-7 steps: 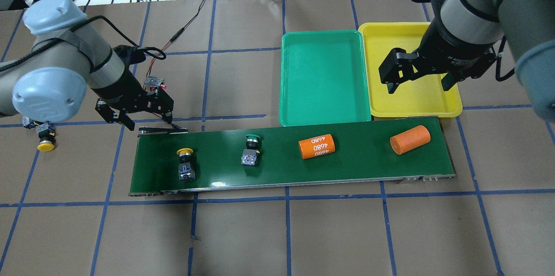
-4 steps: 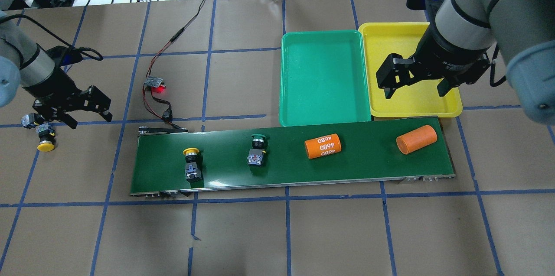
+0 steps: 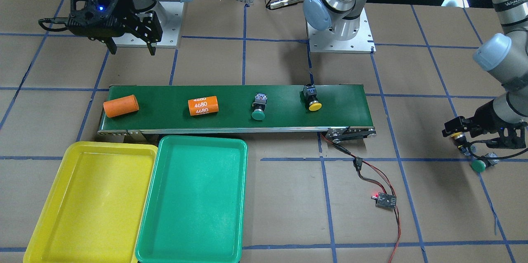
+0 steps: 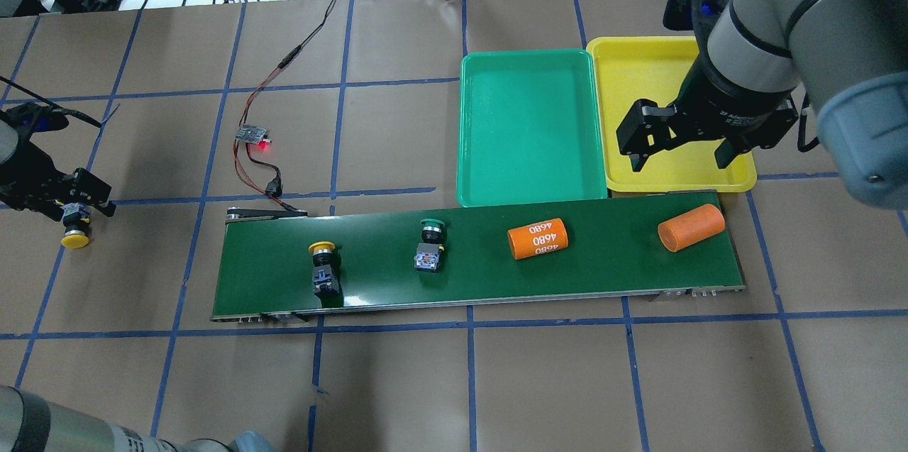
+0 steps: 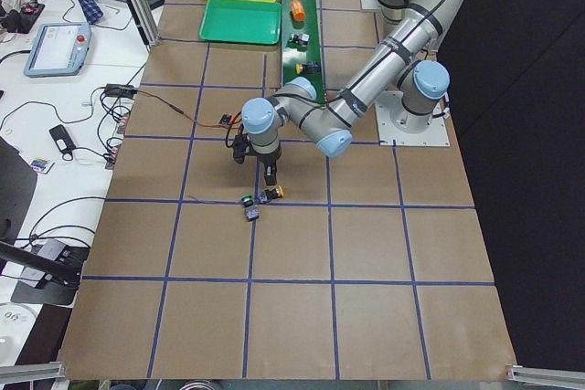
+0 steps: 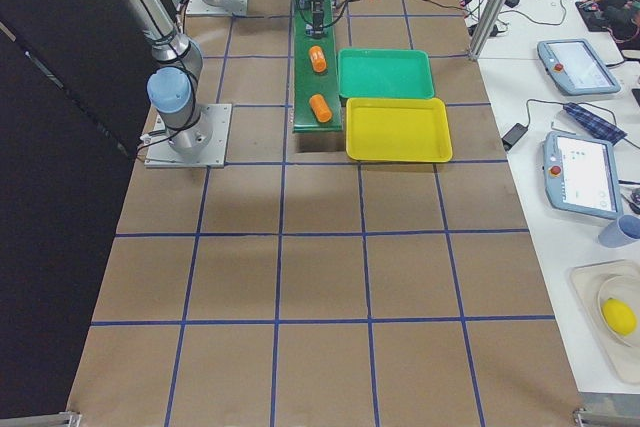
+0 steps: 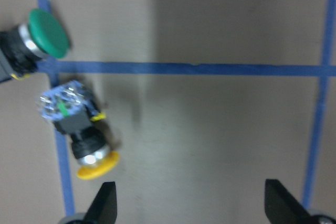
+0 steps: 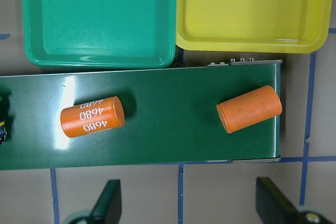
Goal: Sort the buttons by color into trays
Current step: 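Move the left gripper back and grasp another yellow-capped button, then set the yellow button on the belt and withdraw the left gripper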
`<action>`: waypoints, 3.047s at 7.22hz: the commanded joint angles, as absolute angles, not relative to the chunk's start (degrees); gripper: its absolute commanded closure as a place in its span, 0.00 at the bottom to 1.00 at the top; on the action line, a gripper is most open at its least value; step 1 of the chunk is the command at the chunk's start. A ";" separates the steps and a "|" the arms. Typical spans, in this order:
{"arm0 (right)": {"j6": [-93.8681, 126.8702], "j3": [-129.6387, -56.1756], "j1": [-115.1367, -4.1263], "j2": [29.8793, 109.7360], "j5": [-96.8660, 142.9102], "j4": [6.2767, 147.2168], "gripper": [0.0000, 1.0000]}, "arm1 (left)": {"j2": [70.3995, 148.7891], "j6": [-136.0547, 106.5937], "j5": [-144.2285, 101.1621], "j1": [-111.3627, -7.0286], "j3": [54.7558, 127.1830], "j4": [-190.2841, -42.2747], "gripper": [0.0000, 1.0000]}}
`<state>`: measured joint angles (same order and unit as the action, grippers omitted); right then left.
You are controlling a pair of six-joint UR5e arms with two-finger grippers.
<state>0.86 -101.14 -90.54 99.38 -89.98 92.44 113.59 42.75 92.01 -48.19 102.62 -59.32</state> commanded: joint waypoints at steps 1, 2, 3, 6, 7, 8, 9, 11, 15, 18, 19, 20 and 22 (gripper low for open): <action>0.88 -101.16 -90.62 99.40 -89.91 92.46 0.00 | 117.85 45.44 91.93 -45.98 100.82 -55.13 0.00; 0.88 -101.16 -90.53 99.40 -90.00 92.63 0.00 | 118.91 45.96 92.02 -45.44 99.24 -55.02 0.00; 0.70 -101.25 -90.53 99.23 -90.00 92.46 0.00 | 119.79 46.23 91.41 -45.27 98.79 -55.19 0.00; 0.88 -101.07 -88.61 99.14 -90.00 92.99 0.00 | 121.03 45.79 88.60 -45.53 98.79 -55.89 0.57; 0.70 -101.16 -87.46 99.31 -89.91 92.73 0.00 | 119.02 45.09 88.94 -46.31 98.88 -56.51 1.00; 0.79 -101.25 -87.45 99.23 -90.00 92.46 0.00 | 117.18 43.52 88.77 -47.10 98.70 -59.91 1.00; 0.70 -101.25 -87.45 99.23 -90.00 92.37 0.00 | 114.11 40.55 88.94 -49.81 98.79 -63.42 1.00; 0.79 -102.03 -87.45 99.23 -89.12 92.11 0.00 | 106.56 28.37 88.86 -58.84 100.01 -72.30 1.00; 0.79 -103.88 -87.45 99.23 -89.22 92.72 0.00 | 96.79 5.93 87.98 -76.89 112.54 -74.90 1.00; 0.70 -104.15 -87.54 99.40 -88.86 92.64 0.00 | 95.36 2.57 87.98 -80.93 117.07 -71.73 0.15; 0.62 -104.24 -87.54 99.32 -88.77 92.64 0.00 | 96.67 2.81 88.15 -82.17 116.03 -70.15 0.00; 0.70 -104.33 -87.54 99.23 -88.68 92.64 0.00 | 96.85 4.12 88.33 -82.26 114.97 -69.27 0.00; 0.70 -104.68 -87.54 99.23 -88.77 92.64 0.00 | 97.63 18.79 94.43 -77.82 107.27 -70.40 0.00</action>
<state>0.69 -104.54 -87.54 99.35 -88.75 92.64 96.55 9.34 89.95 -80.67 111.76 -70.05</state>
